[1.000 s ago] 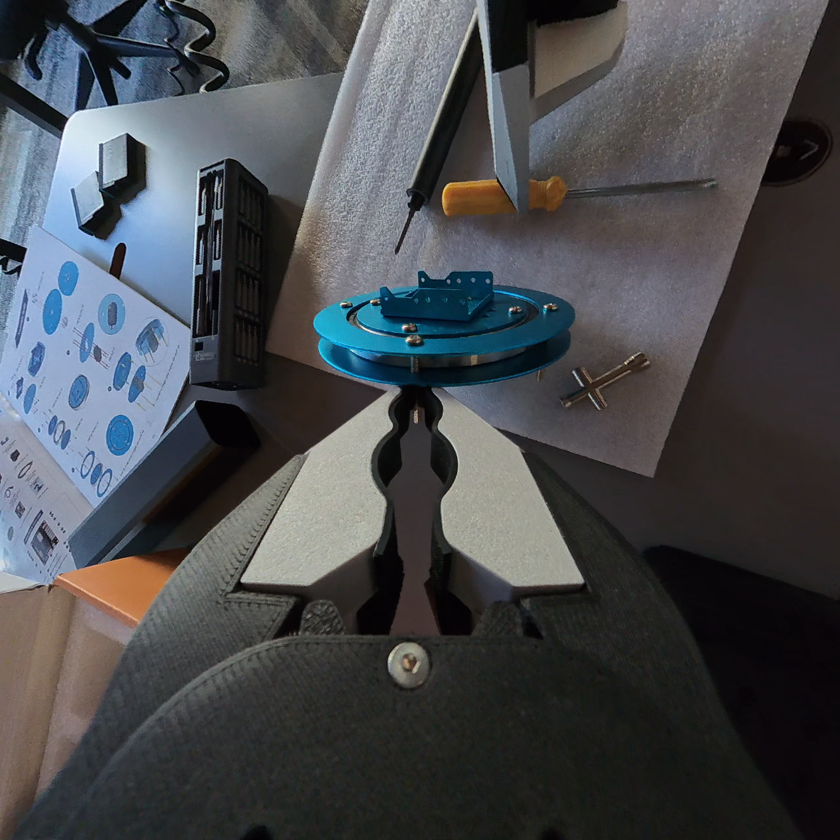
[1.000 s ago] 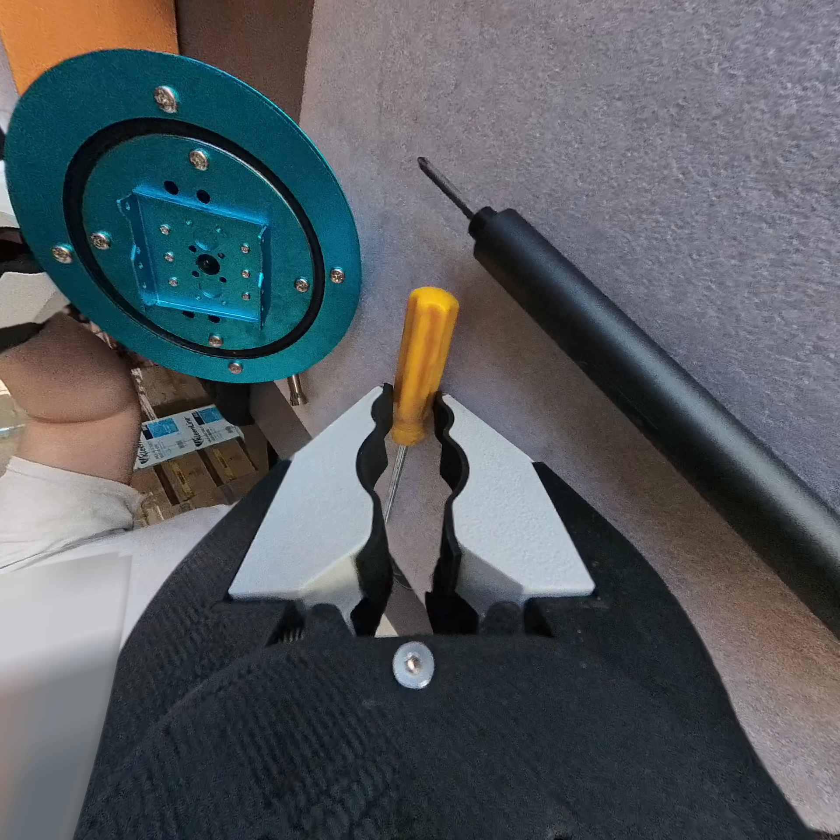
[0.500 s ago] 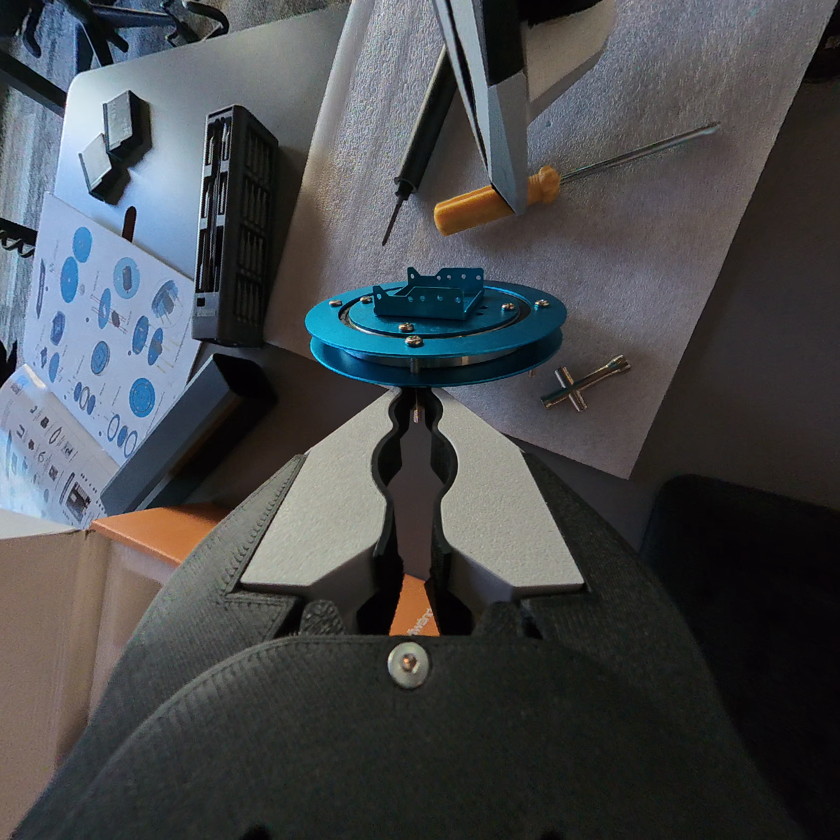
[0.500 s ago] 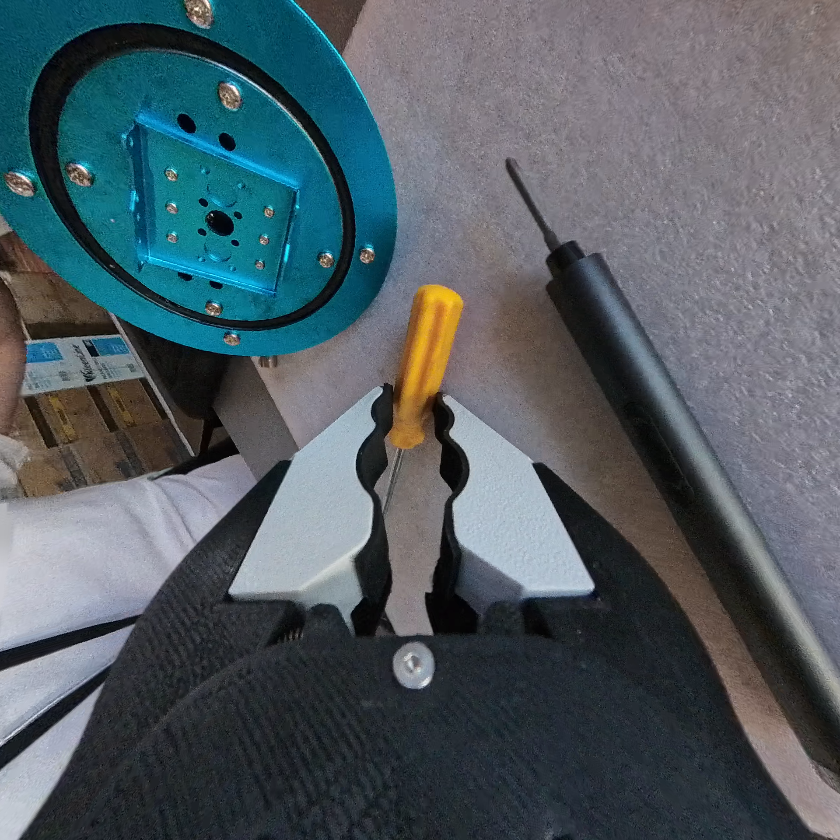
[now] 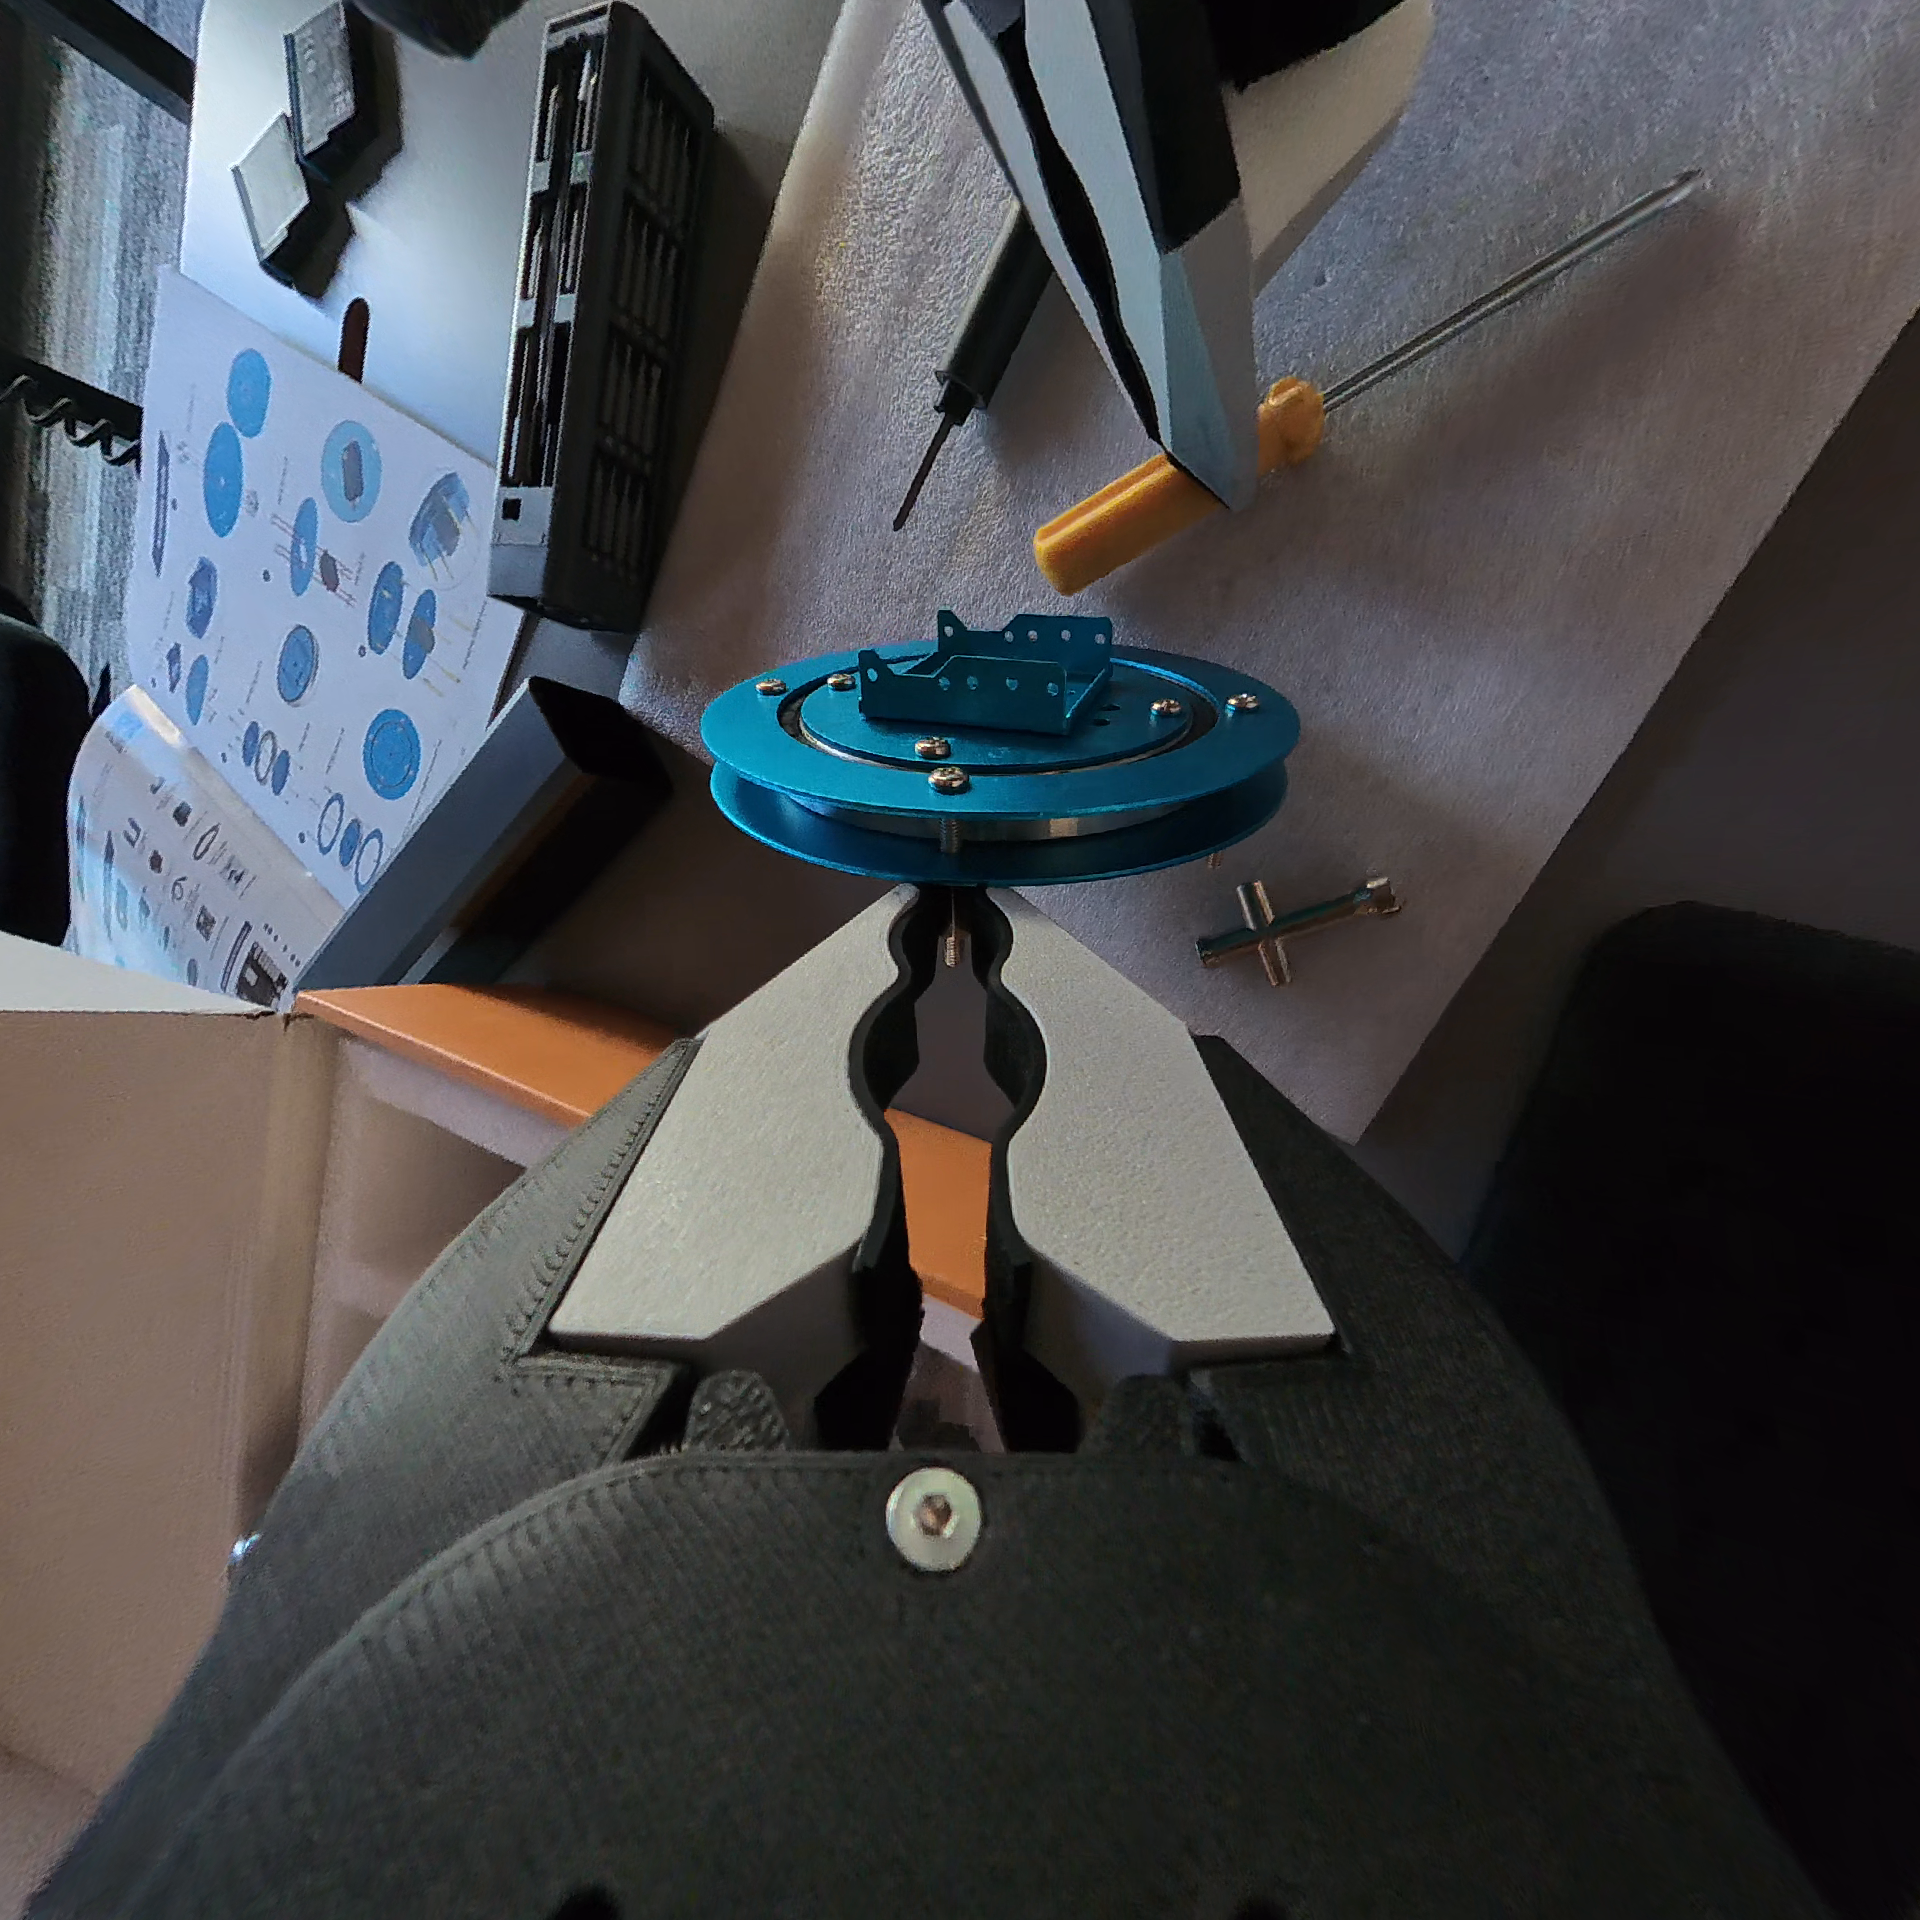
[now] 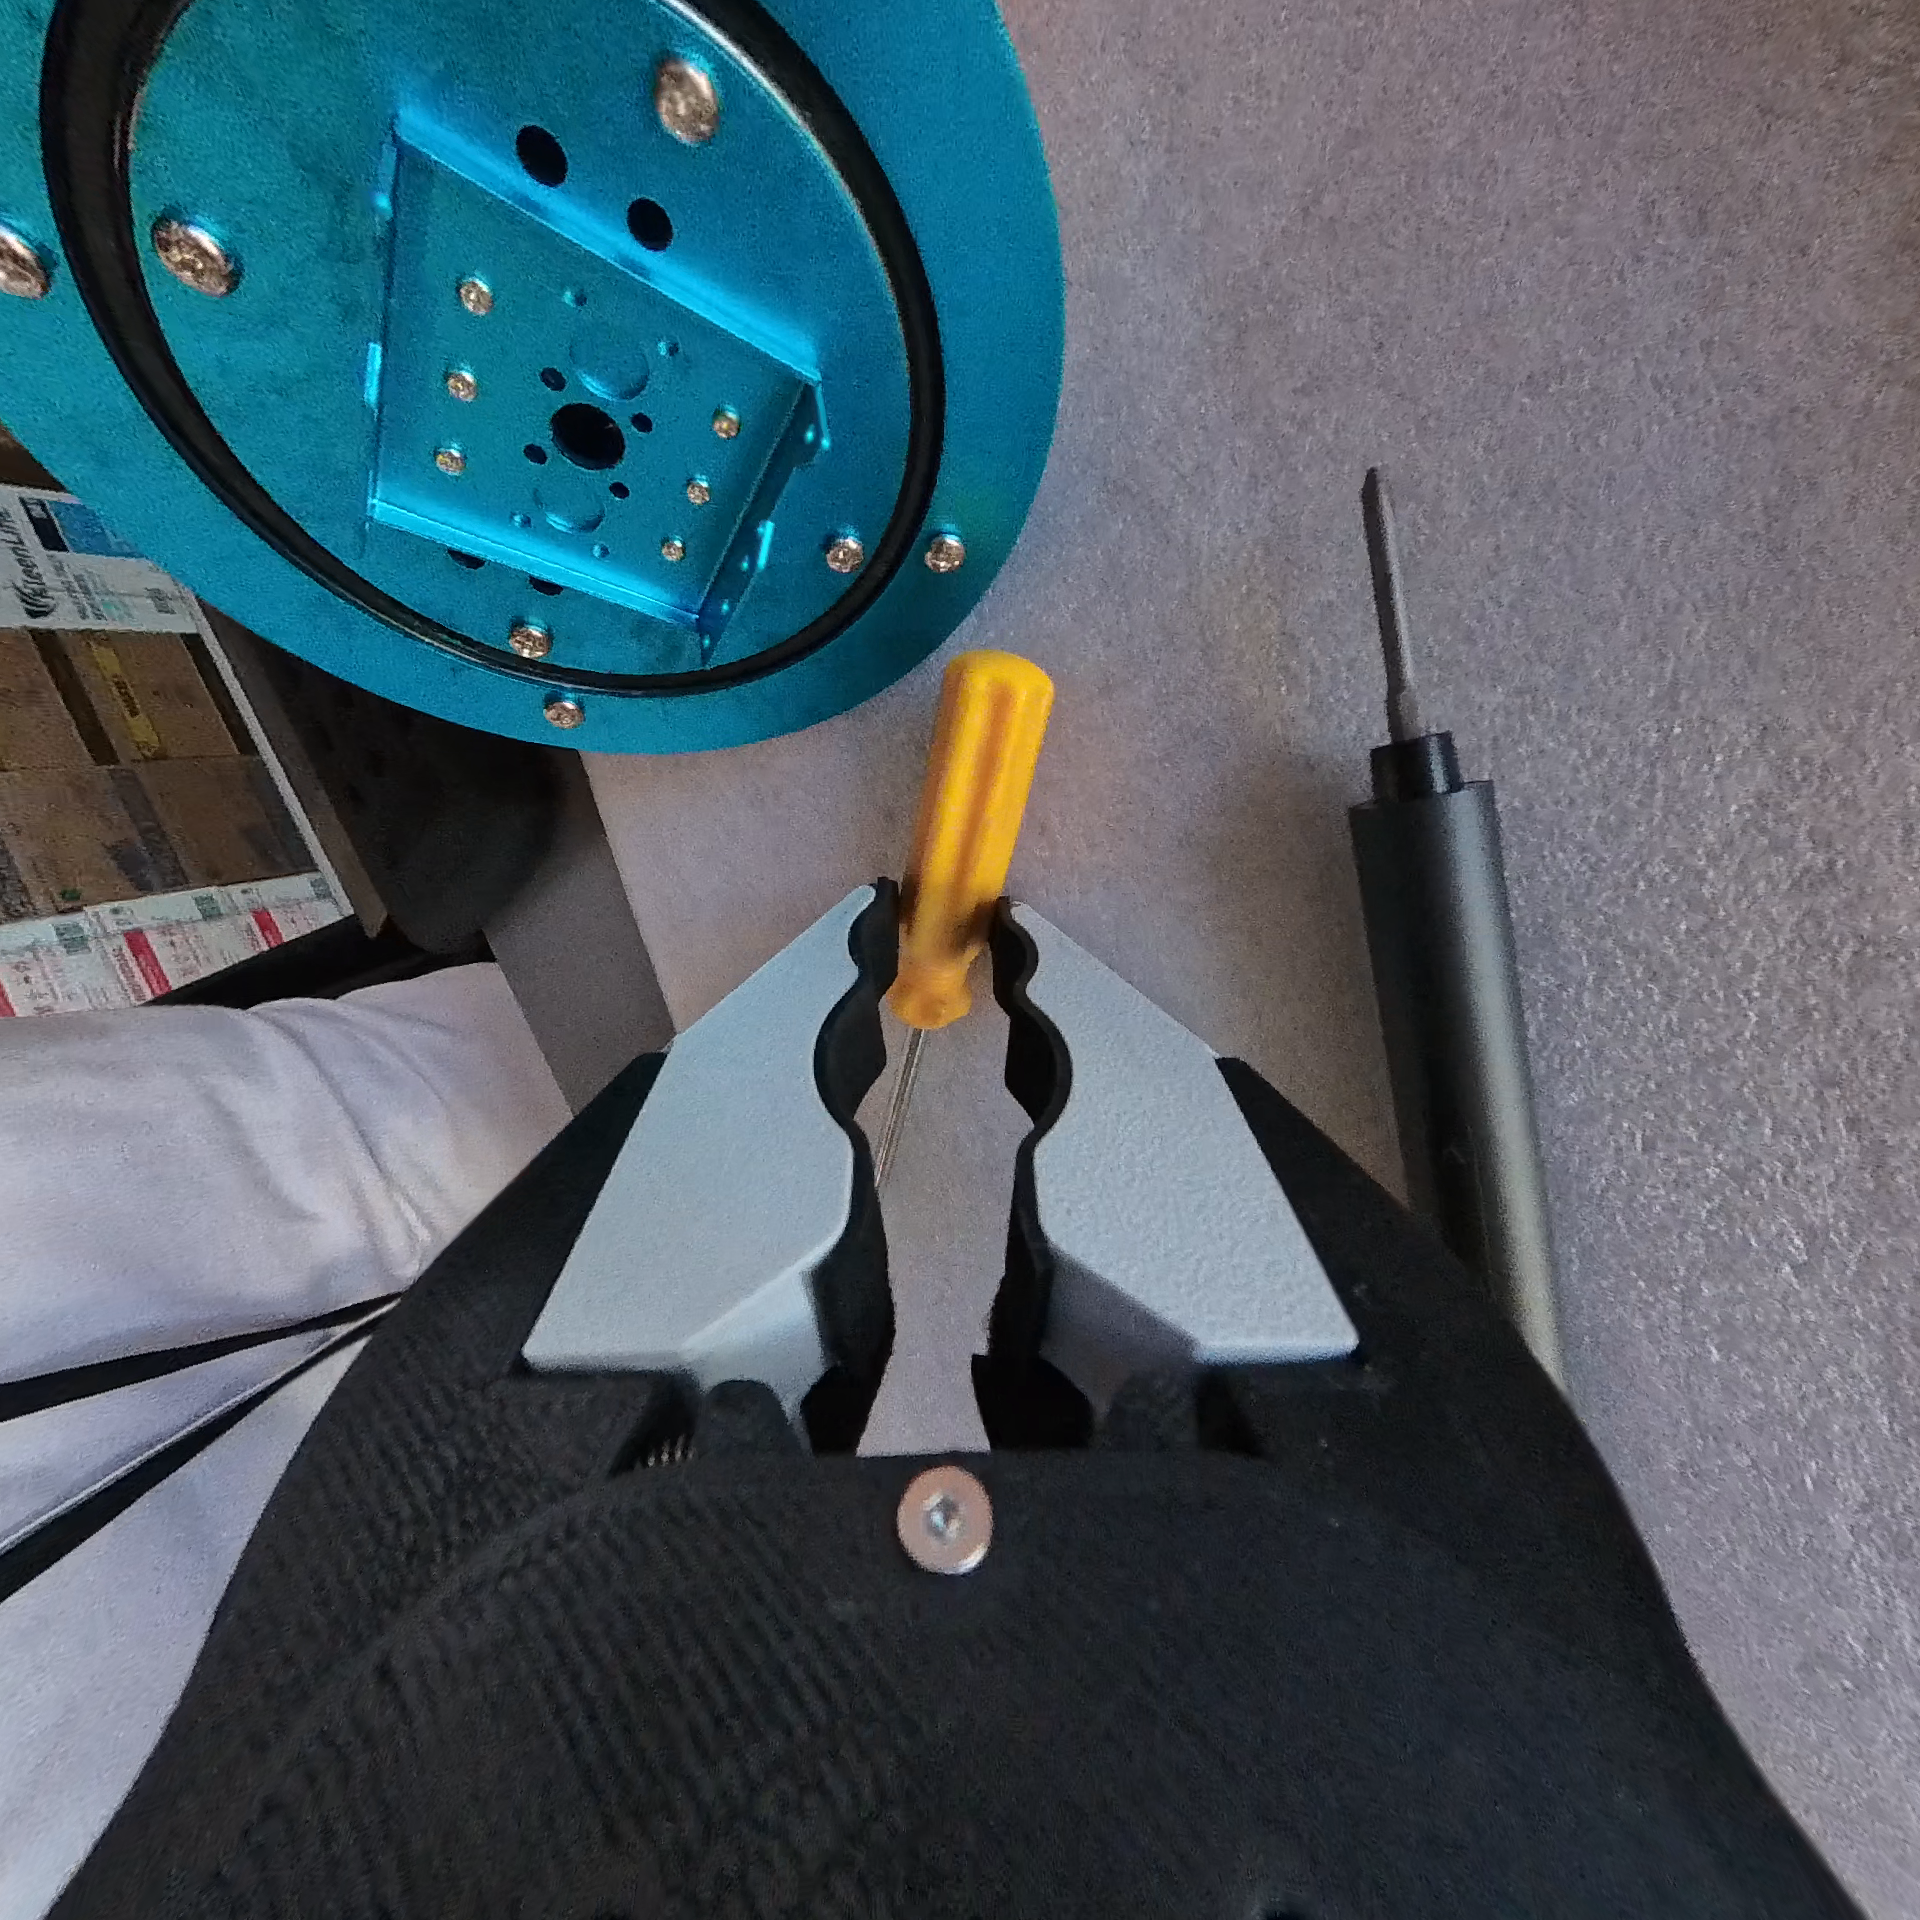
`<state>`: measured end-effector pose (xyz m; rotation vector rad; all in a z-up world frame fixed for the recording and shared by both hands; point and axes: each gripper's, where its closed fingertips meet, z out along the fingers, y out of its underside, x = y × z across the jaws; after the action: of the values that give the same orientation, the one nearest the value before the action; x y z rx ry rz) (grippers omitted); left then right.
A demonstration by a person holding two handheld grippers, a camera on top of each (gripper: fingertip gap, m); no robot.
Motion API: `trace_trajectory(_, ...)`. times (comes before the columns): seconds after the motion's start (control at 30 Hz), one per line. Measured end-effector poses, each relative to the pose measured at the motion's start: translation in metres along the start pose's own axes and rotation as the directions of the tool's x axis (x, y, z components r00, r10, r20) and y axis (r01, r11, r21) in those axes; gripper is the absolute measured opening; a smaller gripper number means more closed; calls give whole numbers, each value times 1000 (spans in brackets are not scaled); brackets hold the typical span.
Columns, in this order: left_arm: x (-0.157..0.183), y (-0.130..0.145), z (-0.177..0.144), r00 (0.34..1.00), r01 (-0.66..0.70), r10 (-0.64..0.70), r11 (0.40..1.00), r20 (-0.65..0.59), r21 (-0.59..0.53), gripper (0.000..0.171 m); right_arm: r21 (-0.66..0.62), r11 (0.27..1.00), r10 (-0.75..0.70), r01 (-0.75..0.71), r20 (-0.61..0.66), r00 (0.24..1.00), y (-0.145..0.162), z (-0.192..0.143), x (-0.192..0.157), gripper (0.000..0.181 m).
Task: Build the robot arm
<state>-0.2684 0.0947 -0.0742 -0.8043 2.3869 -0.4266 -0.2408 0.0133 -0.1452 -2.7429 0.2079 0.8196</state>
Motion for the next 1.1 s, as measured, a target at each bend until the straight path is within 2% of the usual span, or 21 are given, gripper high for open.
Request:
trace_trajectory(0.17,-6,2,0,1000,2,-2,1000,9,-9,4,15,999,47,-48,58,997,1,-6,0,17)
trace_trajectory(0.23,-8,1,1,1000,3,-3,1000,13,-9,4,75,997,-4,-1,64,998,-1,-14,-2,23)
trace_trajectory(0.3,-9,1,2,1000,8,-8,1000,18,-11,4,215,972,-103,94,34,994,-11,-29,-11,29)
trace_trajectory(0.37,-10,-1,2,1000,9,-9,1000,21,-18,4,402,886,-241,232,-28,970,-29,-44,-32,39)
trace_trajectory(0.43,-9,-4,1,1000,3,-3,1000,27,-23,4,545,754,-356,366,-129,925,-46,-55,-58,56)
trace_trajectory(0.5,-8,-10,1,999,-6,7,1000,35,-25,4,600,669,-398,439,-209,893,-58,-60,-76,68)
trace_trajectory(0.6,-7,-24,2,998,-11,11,1000,56,12,4,633,563,-480,532,-274,833,-69,-69,-95,62)
trace_trajectory(0.67,-6,-34,3,998,-17,13,998,61,56,5,549,554,-505,627,-377,776,-71,-67,-83,60)
trace_trajectory(0.7,-6,-38,4,998,-21,16,997,66,73,5,509,553,-505,659,-424,752,-72,-68,-75,52)
trace_trajectory(0.77,-9,-40,6,997,-31,25,995,67,96,5,468,560,-523,683,-439,730,-72,-65,-67,44)
trace_trajectory(0.87,-10,-38,6,999,-51,49,990,21,129,5,469,572,-530,673,-415,739,-76,-62,-66,43)
trace_trajectory(1.0,-9,-40,6,996,-38,56,970,-70,239,4,468,591,-517,657,-405,754,-73,-62,-65,41)
trace_trajectory(1.1,-11,-41,8,994,-37,60,970,-89,241,4,503,602,-481,621,-392,784,-75,-63,-63,41)
